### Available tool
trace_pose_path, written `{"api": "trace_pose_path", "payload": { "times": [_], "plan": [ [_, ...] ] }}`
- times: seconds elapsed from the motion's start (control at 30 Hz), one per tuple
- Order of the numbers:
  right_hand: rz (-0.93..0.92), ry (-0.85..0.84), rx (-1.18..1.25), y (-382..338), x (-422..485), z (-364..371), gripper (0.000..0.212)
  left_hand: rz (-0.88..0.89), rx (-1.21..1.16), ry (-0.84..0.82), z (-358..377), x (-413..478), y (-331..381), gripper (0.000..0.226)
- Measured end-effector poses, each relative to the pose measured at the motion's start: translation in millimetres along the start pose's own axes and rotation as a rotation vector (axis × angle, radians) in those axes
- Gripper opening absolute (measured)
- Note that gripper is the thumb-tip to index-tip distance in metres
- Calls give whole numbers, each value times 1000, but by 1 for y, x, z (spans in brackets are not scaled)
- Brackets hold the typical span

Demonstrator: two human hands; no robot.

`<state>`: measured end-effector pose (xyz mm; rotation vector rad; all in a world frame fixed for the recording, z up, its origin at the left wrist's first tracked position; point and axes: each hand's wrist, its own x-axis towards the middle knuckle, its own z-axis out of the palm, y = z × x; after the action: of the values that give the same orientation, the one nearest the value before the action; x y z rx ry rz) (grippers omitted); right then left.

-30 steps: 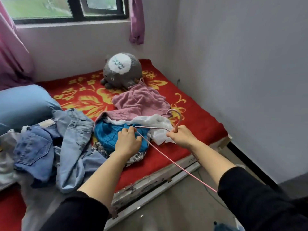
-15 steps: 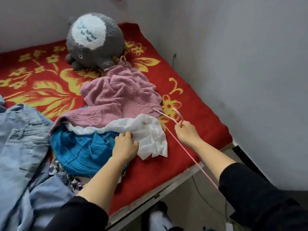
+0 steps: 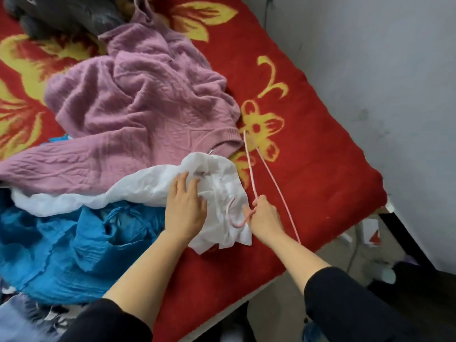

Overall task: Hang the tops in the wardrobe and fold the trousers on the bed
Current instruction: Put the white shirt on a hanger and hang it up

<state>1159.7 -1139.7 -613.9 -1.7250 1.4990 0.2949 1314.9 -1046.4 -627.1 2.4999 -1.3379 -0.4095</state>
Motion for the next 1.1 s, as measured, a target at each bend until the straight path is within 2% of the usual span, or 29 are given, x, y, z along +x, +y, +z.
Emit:
{"api": "trace_pose_path", "payload": {
  "times": [0.13,0.2,0.23,0.3,0.37,0.43,0.53,0.6,0.67,0.73,0.8,1.0,1.1],
  "plan": [
    [127,-65,124,5,19,40,51,116,43,37,19,51,-18,47],
    [176,-64,151,9,26,53,54,104,23,-28,25,72,-21,49],
    [176,-55,164,11,30,58,47,73,-19,-105,26,79,-21,51],
    [151,-21,157,16,35,64,18,-23,-94,-255,31,88,-21,58],
    [122,14,155,16,34,62,10,-71,-95,-325,33,89,-21,63],
    [77,83,171,13,31,55,9,-85,-121,-337,29,84,-20,52],
    [26,223,164,-1,22,30,9,-114,-178,-393,7,73,-19,9],
    [8,274,224,-14,15,8,17,-146,-239,-392,-18,64,-16,14],
    [11,281,367,-31,4,-17,25,-185,-304,-312,-49,55,-12,26],
    [26,258,536,-48,-10,-41,25,-213,-379,-211,-87,47,-6,25],
    [-10,225,605,-70,-31,-65,23,-197,-433,-121,-129,38,-1,19],
    [-442,74,491,-161,-118,-139,49,-135,-573,217,-276,7,10,27],
    [-597,43,283,-206,-158,-171,43,-89,-555,353,-347,-15,8,29]
  ]
}}
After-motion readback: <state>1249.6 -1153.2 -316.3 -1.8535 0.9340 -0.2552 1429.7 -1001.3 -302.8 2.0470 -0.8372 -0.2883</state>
